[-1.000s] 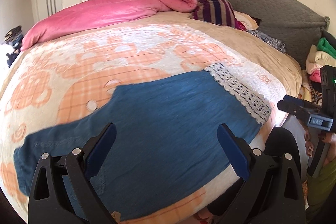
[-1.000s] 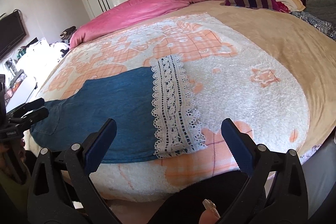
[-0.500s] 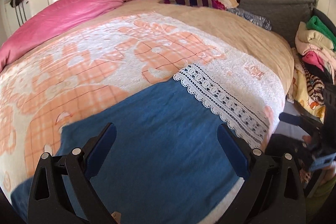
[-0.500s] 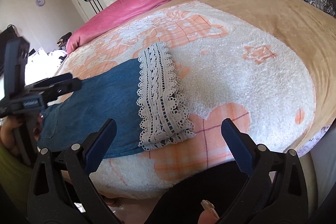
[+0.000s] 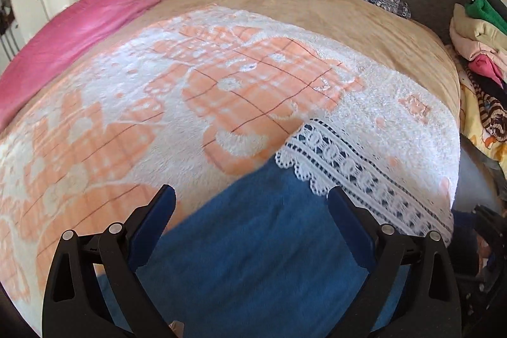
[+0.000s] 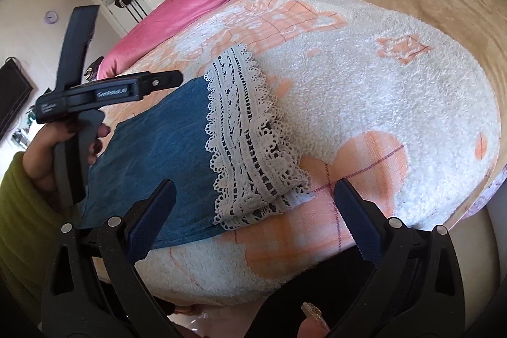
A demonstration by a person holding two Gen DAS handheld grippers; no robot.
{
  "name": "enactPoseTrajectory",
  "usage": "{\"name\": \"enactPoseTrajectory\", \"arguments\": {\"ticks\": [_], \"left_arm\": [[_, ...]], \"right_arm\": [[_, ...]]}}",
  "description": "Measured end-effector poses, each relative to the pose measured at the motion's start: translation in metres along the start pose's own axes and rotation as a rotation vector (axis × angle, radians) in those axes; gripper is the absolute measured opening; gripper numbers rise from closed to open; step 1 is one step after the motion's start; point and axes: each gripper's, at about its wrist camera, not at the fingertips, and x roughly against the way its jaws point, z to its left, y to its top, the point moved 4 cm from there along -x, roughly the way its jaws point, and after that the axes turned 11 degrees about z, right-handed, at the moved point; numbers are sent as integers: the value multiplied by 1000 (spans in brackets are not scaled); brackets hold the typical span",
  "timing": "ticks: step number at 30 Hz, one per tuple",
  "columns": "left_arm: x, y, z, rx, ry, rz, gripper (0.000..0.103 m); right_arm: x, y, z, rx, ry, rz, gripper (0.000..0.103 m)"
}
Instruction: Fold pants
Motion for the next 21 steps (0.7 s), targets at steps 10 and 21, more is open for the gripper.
{"name": "enactPoseTrajectory", "arguments": {"ticks": [10, 21], "left_arm": [[-31, 18, 4, 32, -207, 38, 76], [-49, 19, -13, -32, -318, 72, 58]], "right_arm": [[-3, 4, -3, -8, 3, -18, 94], [-9, 6, 4, 34, 24, -40, 61]]}}
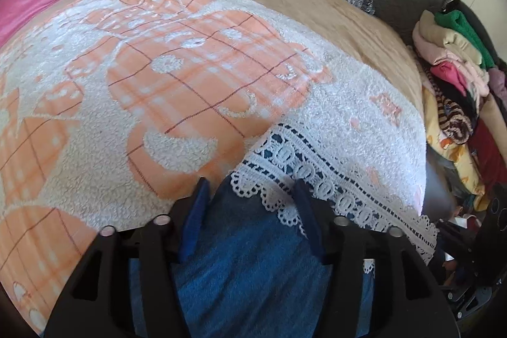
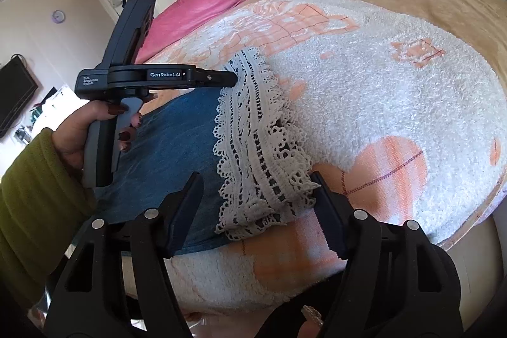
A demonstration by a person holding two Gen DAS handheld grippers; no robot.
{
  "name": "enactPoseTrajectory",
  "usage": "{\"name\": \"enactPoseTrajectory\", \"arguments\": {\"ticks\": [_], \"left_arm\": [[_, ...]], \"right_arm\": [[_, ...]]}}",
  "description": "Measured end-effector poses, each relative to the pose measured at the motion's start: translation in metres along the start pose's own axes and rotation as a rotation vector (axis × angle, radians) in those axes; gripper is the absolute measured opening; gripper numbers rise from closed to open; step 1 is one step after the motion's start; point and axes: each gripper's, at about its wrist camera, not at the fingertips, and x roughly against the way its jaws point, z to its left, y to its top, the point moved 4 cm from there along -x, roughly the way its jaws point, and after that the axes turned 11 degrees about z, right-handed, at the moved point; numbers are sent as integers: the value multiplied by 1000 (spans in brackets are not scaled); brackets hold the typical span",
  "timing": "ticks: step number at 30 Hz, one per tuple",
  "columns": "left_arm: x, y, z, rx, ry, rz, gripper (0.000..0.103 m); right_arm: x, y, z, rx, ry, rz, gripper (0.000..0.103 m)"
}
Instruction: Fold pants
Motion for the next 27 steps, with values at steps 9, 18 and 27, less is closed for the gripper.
{"name": "enactPoseTrajectory", "arguments": {"ticks": [9, 18, 27], "left_arm": [[-5, -1, -4, 4, -53, -13, 34], [17, -13, 4, 68, -110, -93, 17], [112, -59, 32, 109, -153, -280, 16]], "right_arm": [[-11, 0, 4, 6, 76, -6, 34], [-5, 2, 19, 29, 149, -7, 18], [10, 8, 120, 266, 242, -28, 18]]}}
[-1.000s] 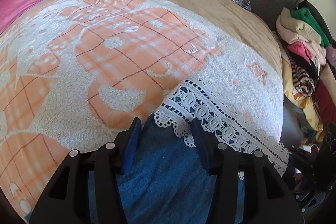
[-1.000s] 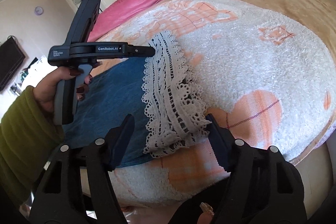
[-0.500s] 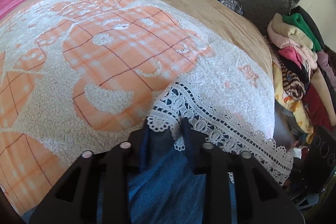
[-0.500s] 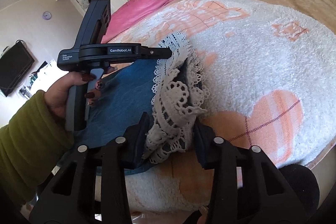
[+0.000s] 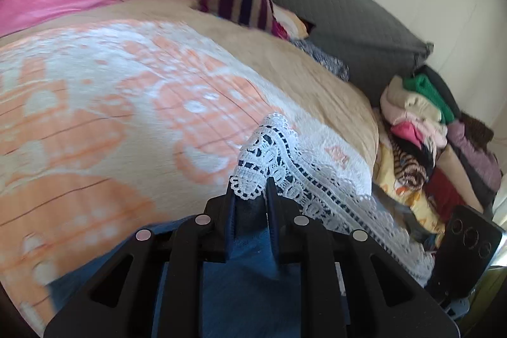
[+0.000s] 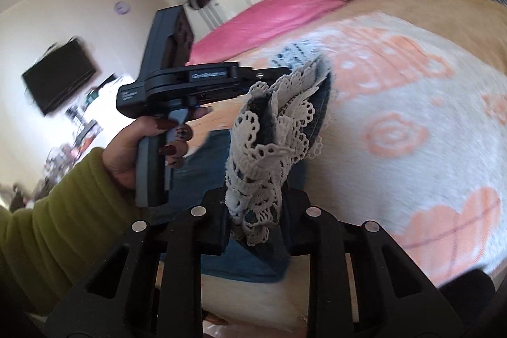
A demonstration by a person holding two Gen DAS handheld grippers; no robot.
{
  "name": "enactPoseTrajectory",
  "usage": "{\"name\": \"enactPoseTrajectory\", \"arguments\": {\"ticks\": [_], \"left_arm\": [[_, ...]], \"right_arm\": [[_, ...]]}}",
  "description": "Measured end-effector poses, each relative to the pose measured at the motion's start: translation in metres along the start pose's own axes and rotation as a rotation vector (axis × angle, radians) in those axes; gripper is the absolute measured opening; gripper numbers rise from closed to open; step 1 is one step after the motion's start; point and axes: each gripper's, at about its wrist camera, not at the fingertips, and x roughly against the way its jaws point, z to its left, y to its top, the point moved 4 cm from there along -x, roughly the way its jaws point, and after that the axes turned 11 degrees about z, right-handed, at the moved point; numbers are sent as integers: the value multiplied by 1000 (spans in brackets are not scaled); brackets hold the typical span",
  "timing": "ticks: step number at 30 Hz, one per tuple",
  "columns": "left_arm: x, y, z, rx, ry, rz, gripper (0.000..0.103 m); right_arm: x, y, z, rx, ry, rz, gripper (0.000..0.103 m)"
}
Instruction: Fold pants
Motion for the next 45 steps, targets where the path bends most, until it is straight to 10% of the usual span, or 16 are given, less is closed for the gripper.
{"name": "enactPoseTrajectory", "arguments": {"ticks": [10, 16, 27, 32, 34, 36, 45], "left_arm": [[70, -91, 87, 311, 63, -61, 37], [100, -135, 123, 511, -126, -203, 60], [91, -131, 116, 510, -295, -211, 69], [74, -124, 117, 523, -241, -190, 64], [68, -116, 112, 494, -186, -179, 31], [64, -113, 112, 481, -167, -173, 24], [101, -129, 113, 444, -74, -206, 23]], "right_arm": [[-102, -39, 83, 330, -99, 256, 25], [-106, -47, 98, 450, -197, 252, 34], [-102, -67, 133, 666, -328, 186, 40], [-108, -73, 128, 616, -302, 244, 32], [-106, -68, 124, 588, -289, 240, 24], [-102, -61, 120, 551, -263, 239, 17], [-104, -63, 147, 603, -190, 224, 13]]}}
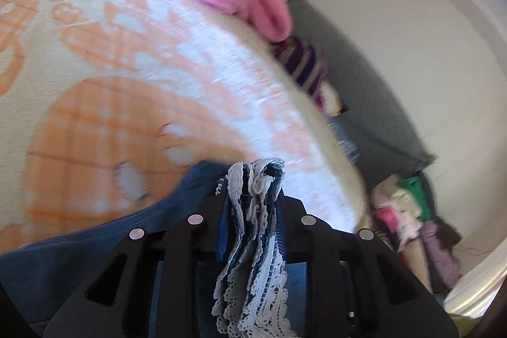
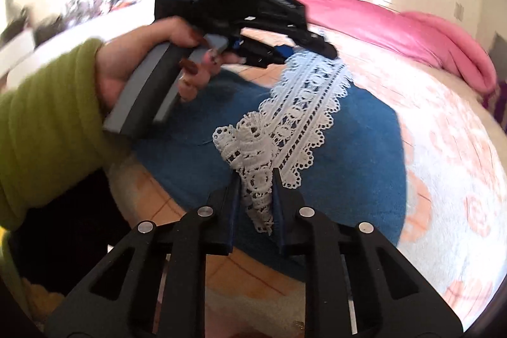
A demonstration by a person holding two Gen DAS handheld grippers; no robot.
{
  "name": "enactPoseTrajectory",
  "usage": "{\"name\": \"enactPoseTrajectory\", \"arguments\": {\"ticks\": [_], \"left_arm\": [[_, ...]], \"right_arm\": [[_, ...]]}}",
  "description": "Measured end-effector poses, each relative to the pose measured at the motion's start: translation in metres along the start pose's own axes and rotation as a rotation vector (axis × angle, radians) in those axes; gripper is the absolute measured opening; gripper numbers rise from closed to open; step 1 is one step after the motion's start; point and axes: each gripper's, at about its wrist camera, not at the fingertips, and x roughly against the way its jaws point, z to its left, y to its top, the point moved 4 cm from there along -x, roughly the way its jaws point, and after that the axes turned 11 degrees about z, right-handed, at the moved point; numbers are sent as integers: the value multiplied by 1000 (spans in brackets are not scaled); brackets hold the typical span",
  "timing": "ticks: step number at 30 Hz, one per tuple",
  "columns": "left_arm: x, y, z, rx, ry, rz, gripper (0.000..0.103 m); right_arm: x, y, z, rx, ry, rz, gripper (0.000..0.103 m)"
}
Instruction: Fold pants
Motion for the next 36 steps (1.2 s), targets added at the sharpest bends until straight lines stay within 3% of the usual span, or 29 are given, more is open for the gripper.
{"name": "enactPoseTrajectory", "arguments": {"ticks": [2, 5, 7, 10, 13, 16, 21, 28, 33, 36], "left_arm": [[-7, -4, 15, 39, 57, 34, 24], [-11, -4, 26, 75, 61, 45, 29], [-9, -2, 24, 57, 95, 35, 42], [-5, -2, 23, 36, 138, 32, 51], [7, -3, 18, 36, 128, 12, 57], [23, -10, 12, 27, 123, -22, 58], [43, -52, 0, 36, 130, -53, 62], [58, -127, -19, 75, 125, -44, 62], [36, -152, -36, 81, 90, 24, 61], [20, -157, -33, 117, 128, 33, 61]], "right_arm": [[-13, -3, 9, 31, -8, 47, 19], [-10, -5, 16, 59, -9, 40, 30], [-7, -4, 17, 72, 8, 30, 33], [1, -6, 16, 56, 64, 16, 35], [20, -8, 6, 11, 126, -17, 40], [28, -10, -15, -36, 111, -53, 44], [34, -22, -62, -150, -3, -54, 46], [21, -30, -90, -207, 22, -16, 46], [9, -45, -96, -254, 61, 30, 46], [5, -48, -102, -284, 105, 22, 47]]}}
